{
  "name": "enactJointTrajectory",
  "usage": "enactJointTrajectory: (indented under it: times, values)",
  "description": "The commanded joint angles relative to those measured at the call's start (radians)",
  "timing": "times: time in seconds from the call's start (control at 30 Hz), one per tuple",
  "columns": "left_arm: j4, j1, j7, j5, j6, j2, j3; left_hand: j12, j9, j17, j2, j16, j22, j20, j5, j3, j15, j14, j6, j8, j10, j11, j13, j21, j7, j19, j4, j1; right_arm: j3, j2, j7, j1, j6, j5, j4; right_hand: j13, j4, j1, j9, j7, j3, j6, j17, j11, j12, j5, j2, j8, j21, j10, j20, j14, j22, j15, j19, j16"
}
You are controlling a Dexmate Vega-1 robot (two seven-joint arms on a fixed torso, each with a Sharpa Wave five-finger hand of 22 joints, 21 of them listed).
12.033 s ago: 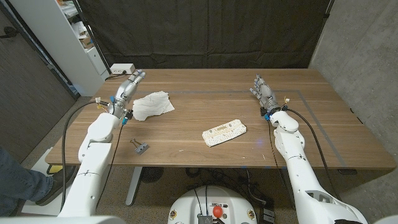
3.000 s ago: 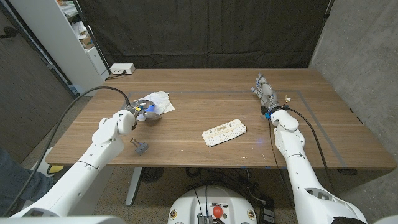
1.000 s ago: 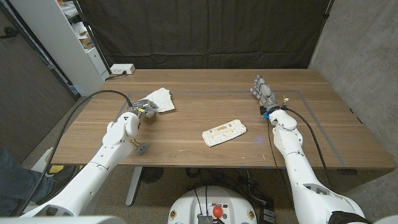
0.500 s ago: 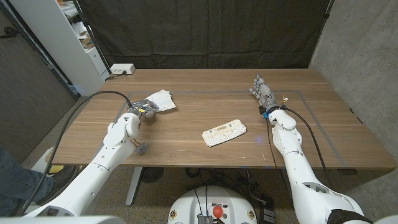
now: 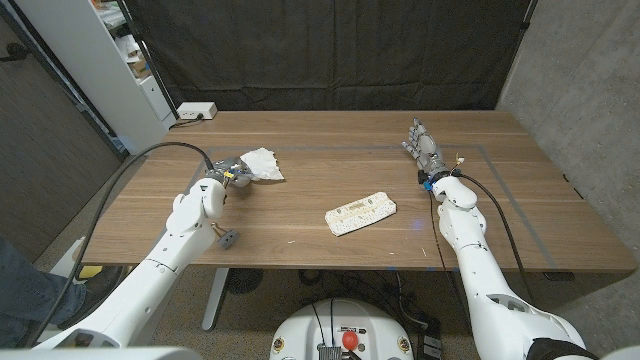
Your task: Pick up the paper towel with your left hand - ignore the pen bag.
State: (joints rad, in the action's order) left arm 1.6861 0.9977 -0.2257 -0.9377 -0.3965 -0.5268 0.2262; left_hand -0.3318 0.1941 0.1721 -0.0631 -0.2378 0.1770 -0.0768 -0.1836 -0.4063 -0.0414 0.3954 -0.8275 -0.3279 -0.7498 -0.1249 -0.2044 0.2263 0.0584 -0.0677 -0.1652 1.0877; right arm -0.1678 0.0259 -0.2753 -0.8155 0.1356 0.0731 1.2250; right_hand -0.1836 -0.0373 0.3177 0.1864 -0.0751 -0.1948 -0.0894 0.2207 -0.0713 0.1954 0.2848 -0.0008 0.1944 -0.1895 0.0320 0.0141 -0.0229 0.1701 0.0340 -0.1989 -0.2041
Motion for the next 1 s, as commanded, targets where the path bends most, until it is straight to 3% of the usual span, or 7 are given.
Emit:
enactJointTrajectory:
  times: [0.03,1.0]
  values:
    - [0.033,0.006,0.0,-0.014,-0.001,-0.006,-0.009,0.004,0.002,0.002,0.002,0.001,0.003,-0.002,0.002,0.003,-0.021,0.01,-0.019,0.005,-0.007,-0.004,-0.004,-0.003,-0.013,-0.01,0.001,0.013,-0.002,0.0,0.0,-0.015,-0.002,0.006,0.026,-0.003,0.0,0.003,0.003,-0.003,0.003,-0.006,0.005,-0.007,-0.003,-0.002,0.006,0.001,-0.001,0.0,-0.002,0.005,0.001,0.005,-0.002,-0.009]
    - [0.133,0.054,0.003,-0.04,0.002,-0.016,-0.062,0.015,0.004,0.001,0.001,0.007,0.003,-0.006,0.002,0.015,-0.019,0.02,-0.022,0.013,-0.015,-0.009,-0.011,-0.008,-0.013,-0.011,0.006,0.016,0.004,0.004,-0.001,-0.047,-0.001,0.016,0.075,-0.003,0.002,0.003,0.003,-0.004,0.006,-0.006,0.006,-0.006,-0.003,-0.002,0.008,0.001,-0.002,-0.001,-0.002,0.004,0.001,0.005,-0.001,-0.009]
